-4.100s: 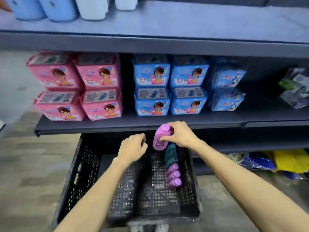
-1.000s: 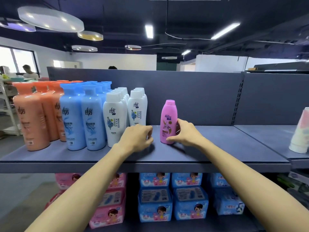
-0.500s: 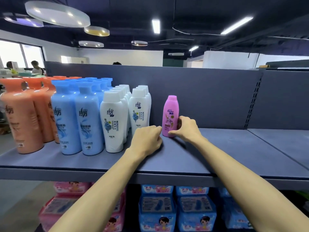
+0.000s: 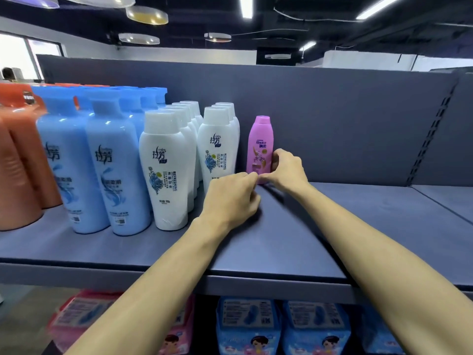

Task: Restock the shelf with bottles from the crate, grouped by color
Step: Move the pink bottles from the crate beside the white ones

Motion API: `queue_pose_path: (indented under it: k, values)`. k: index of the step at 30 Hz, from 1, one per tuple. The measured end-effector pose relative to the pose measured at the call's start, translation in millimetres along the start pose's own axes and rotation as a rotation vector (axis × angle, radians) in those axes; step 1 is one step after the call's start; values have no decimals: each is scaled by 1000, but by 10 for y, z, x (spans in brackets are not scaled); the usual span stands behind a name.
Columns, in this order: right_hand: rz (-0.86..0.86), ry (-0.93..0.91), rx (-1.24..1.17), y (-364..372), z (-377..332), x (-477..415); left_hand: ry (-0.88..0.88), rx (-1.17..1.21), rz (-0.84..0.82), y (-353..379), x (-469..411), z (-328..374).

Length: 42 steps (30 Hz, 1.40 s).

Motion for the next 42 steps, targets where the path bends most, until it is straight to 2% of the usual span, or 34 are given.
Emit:
queue_pose_path:
  k: [10,18,24,33,42]
  values:
    - [63,-37,-43,82,-1,-43,0,82,-8,-19,0,25]
    - [96,-18,60,90,-58,32,-16,130,17,-40,23,13]
    - [96,-40,240,46,-212,199,-62,173,-4,-61,56,-37]
    - [20,-120,407,-472,-552,936,-94,120,-16,-80,68,-25]
    - [15,-146,425,-881,-804,1471,-126,44,-33,-555,236,220]
Point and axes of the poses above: each hand's wrist, its own x-axis away from the middle knuckle, its own y-axis out of the palm, z = x × y, the point moved 6 cm from there along -x, towards the middle knuckle, and after that the axes turned 2 degrees about x, right-handed, at the moved point
